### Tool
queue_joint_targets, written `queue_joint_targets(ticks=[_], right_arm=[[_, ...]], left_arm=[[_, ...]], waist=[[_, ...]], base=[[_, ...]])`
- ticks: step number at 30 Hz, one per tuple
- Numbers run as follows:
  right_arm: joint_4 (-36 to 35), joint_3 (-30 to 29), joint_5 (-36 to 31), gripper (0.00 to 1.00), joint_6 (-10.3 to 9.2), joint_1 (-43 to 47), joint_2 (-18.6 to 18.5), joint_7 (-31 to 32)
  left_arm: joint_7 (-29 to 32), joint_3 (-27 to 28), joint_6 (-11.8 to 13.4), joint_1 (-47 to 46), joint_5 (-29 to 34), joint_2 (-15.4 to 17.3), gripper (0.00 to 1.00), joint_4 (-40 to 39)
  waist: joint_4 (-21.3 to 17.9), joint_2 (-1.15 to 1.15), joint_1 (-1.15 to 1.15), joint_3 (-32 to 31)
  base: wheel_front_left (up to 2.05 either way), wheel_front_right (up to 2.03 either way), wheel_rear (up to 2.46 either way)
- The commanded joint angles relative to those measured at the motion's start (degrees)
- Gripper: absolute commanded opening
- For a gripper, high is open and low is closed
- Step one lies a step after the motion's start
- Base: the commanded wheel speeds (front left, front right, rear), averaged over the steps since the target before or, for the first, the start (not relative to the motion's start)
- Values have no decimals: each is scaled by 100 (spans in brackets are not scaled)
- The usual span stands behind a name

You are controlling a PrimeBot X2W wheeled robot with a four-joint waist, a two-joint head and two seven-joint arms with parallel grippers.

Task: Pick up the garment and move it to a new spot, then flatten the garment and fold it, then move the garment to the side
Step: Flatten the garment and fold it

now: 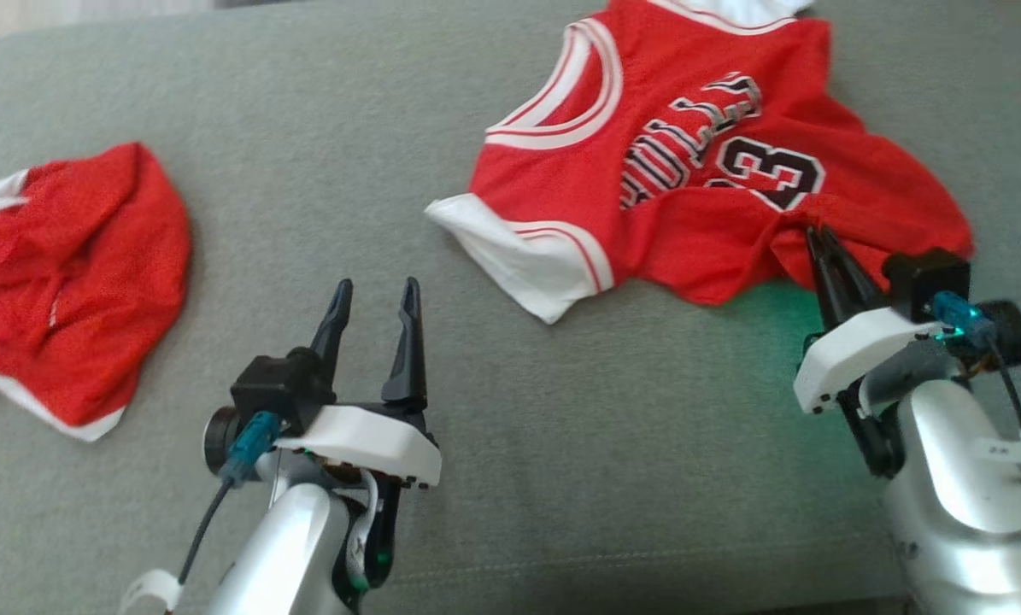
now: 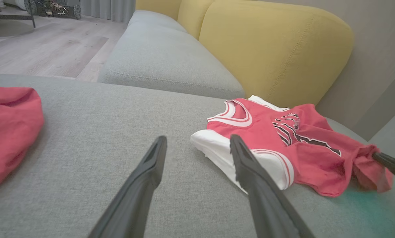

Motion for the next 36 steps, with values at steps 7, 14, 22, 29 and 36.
queue_joint_targets(ticks=[7,14,22,29,36], right_arm=[[-1231,1343,153,0,-4,441,-1173,792],[-2379,2792,988,0,-4,993,-2908,1743],[-2199,2801,1277,100,-4,1114,-3086,1649],[-1998,1336,1249,100,-4,1486,-2042,1165],[-2205,-315,949,100,-4,2109,-304,569]], left_arm=[[-30,335,-51,-41,-12,15,100,-158],[-30,346,-51,53,-133,15,100,-218],[-31,312,-30,90,-90,15,100,-194],[-31,465,-86,159,0,15,100,-141],[-31,715,-88,195,71,15,100,-137]], waist=[[-689,0,0,-387],[-1054,0,0,-662],[-1191,0,0,-649],[-1307,0,0,-693],[-1497,0,0,-636]], base=[[0,0,0],[0,0,0],[0,0,0],[0,0,0],[0,0,0]])
